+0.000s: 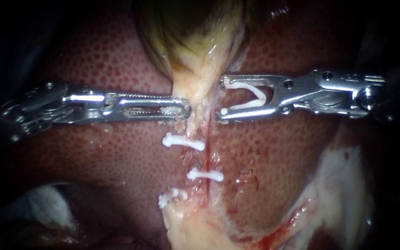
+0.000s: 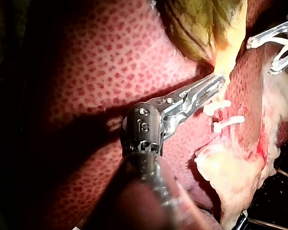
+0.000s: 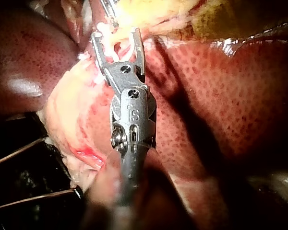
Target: Clipping second clip right tube
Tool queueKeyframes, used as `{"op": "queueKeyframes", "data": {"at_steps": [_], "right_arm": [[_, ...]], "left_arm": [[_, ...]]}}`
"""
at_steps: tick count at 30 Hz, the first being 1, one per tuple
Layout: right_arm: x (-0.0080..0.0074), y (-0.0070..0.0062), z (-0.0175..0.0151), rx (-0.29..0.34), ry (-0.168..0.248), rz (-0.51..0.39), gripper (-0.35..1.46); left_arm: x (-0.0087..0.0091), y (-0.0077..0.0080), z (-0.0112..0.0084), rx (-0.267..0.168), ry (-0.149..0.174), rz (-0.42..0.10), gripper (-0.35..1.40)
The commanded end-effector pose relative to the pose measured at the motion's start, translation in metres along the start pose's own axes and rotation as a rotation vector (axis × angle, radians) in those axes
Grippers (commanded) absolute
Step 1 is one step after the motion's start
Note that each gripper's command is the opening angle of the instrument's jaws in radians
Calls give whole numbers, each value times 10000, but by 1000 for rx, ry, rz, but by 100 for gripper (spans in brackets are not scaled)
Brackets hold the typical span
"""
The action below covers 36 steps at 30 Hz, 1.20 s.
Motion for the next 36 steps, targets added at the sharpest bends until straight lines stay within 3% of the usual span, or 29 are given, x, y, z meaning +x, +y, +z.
{"op": "queueKeyframes", "data": {"at_steps": [1,6,10,16,19,28,31,36], "right_arm": [[0,0,0,0,0,0,49],[-1,0,0,0,0,-1,49],[-1,-1,0,0,0,-1,49],[-2,-1,0,0,0,-1,49],[-2,-1,0,0,0,-1,49],[-7,-3,4,4,0,-5,49],[-19,-6,13,13,-15,-15,49],[-55,-13,42,45,-78,19,49]], "left_arm": [[0,0,-1,0,0,0,-35],[7,0,-13,0,1,-3,-35],[28,-4,-44,21,15,-17,-35],[62,-3,-102,35,88,-20,-35],[74,0,-118,31,115,-16,-35],[74,7,-119,37,122,-13,-35],[74,7,-119,37,122,-13,-35],[74,8,-119,38,122,-13,-35]]}}
